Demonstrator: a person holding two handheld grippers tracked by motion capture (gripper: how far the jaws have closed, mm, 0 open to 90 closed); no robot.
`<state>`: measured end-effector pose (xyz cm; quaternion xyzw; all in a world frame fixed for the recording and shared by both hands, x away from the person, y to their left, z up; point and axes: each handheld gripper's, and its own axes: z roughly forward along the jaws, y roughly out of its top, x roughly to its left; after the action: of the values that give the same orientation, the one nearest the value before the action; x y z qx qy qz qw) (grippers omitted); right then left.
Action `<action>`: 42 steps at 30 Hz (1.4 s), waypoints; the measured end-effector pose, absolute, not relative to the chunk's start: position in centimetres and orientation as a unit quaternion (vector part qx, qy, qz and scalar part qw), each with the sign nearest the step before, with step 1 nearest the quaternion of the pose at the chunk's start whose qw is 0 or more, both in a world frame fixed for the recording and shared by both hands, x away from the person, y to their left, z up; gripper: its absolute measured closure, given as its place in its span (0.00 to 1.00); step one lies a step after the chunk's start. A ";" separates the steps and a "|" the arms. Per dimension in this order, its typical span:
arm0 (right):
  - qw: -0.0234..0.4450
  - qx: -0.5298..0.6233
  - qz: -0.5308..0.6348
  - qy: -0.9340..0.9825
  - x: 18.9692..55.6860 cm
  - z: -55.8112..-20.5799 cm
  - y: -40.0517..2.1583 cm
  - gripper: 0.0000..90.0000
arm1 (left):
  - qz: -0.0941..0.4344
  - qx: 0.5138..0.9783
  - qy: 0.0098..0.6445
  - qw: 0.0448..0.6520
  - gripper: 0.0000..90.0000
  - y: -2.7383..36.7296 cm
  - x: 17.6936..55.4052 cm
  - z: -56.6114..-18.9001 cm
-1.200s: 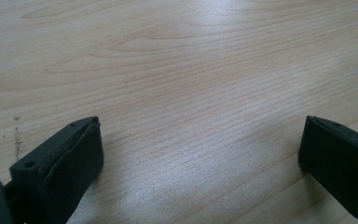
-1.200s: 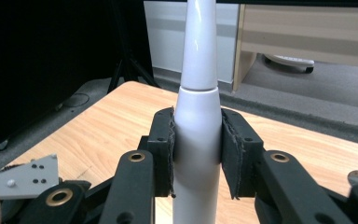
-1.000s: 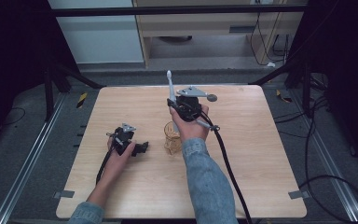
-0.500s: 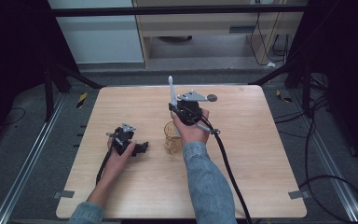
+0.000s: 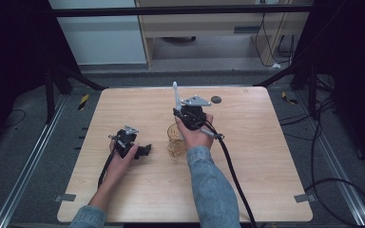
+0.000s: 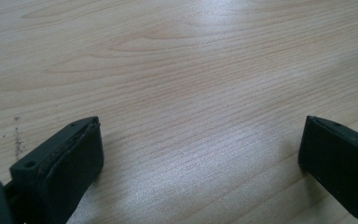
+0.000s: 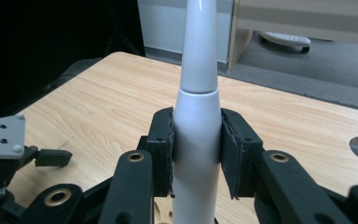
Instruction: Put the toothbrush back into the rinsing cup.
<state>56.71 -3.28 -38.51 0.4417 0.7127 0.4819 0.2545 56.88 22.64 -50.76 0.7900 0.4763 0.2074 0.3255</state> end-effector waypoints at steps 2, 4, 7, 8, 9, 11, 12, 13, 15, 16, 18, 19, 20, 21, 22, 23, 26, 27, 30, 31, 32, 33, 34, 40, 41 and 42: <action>0.250 0.444 0.480 0.714 56.7 -38.7 -3.2 0.75 | 0.208 0.790 0.477 0.325 0.00 22.6 56.9 -50.8; 0.249 0.444 0.478 0.716 56.6 -39.0 -3.1 0.75 | 0.207 0.790 0.477 0.325 0.00 22.6 56.9 -50.8; 0.249 0.441 0.476 0.719 56.6 -39.3 -3.1 0.75 | 0.207 0.789 0.478 0.326 0.00 22.6 56.9 -50.8; 0.249 0.441 0.475 0.720 56.6 -39.4 -3.1 0.75 | 0.207 0.789 0.478 0.326 0.00 22.6 56.9 -50.8; 0.249 0.441 0.473 0.721 56.6 -39.5 -3.2 0.75 | 0.207 0.789 0.478 0.326 0.00 22.6 56.9 -50.8; 0.247 0.443 0.471 0.722 56.6 -39.6 -3.2 0.75 | 0.207 0.789 0.478 0.326 0.00 22.6 56.9 -50.8; 0.247 0.443 0.470 0.722 56.6 -39.7 -3.3 0.75 | 0.207 0.789 0.478 0.325 0.00 22.6 56.9 -50.8; 0.248 0.442 0.470 0.723 56.6 -39.8 -3.3 0.75 | 0.207 0.789 0.478 0.326 0.00 22.6 56.9 -50.8; 0.246 0.442 0.467 0.725 56.5 -40.0 -3.2 0.75 | 0.207 0.789 0.478 0.326 0.00 22.6 56.9 -50.8; 0.246 0.442 0.467 0.725 56.5 -40.0 -3.2 0.75 | 0.207 0.789 0.478 0.325 0.00 22.6 56.9 -50.8; 0.245 0.442 0.466 0.726 56.5 -40.2 -3.2 0.75 | 0.207 0.789 0.478 0.325 0.00 22.6 56.9 -50.8; 0.246 0.442 0.465 0.727 56.5 -40.2 -3.2 0.75 | 0.207 0.789 0.478 0.326 0.00 22.6 56.9 -50.8; 0.245 0.442 0.465 0.727 56.5 -40.3 -3.2 0.75 | 0.207 0.790 0.477 0.325 0.00 22.6 56.9 -50.8; 0.244 0.442 0.463 0.728 56.5 -40.3 -3.2 0.75 | 0.207 0.790 0.477 0.325 0.00 22.6 56.9 -50.8; 0.245 0.441 0.462 0.729 56.5 -40.4 -3.2 0.75 | 0.207 0.790 0.477 0.325 0.00 22.6 56.9 -50.8; 0.244 0.442 0.461 0.730 56.4 -40.4 -3.2 0.75 | 0.207 0.790 0.477 0.325 0.00 22.6 56.9 -50.8; 0.243 0.441 0.460 0.731 56.4 -40.4 -3.2 0.75 | 0.207 0.790 0.477 0.325 0.00 22.6 56.9 -50.8; 0.243 0.441 0.460 0.731 56.4 -40.4 -3.2 0.75 | 0.207 0.790 0.477 0.324 0.00 22.6 56.9 -50.8; 0.243 0.441 0.458 0.732 56.4 -40.5 -3.2 0.75 | 0.207 0.790 0.477 0.324 0.00 22.6 56.9 -50.8; 0.244 0.440 0.458 0.733 56.4 -40.6 -3.3 0.75 | 0.207 0.790 0.477 0.324 0.00 22.6 56.9 -50.8; 0.243 0.441 0.458 0.733 56.4 -40.6 -3.3 0.75 | 0.207 0.790 0.477 0.324 0.00 22.6 56.9 -50.8; 0.242 0.442 0.457 0.733 56.3 -40.6 -3.3 0.75 | 0.207 0.790 0.477 0.324 0.00 22.6 56.9 -50.8; 0.242 0.442 0.456 0.733 56.3 -40.7 -3.3 0.75 | 0.207 0.790 0.477 0.324 0.00 22.6 56.9 -50.8; 0.241 0.442 0.452 0.736 56.3 -40.9 -3.3 0.75 | 0.207 0.790 0.477 0.324 0.00 22.6 56.9 -50.8; 0.241 0.442 0.451 0.737 56.3 -40.9 -3.3 0.75 | 0.207 0.790 0.477 0.324 0.00 22.6 56.9 -50.8; 0.240 0.443 0.451 0.737 56.2 -41.0 -3.3 0.74 | 0.207 0.790 0.477 0.324 0.00 22.6 56.9 -50.8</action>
<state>56.24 -3.31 -40.96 0.4434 0.7367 0.4506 0.2399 56.88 22.63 -50.76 0.7899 0.4773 0.2073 0.3245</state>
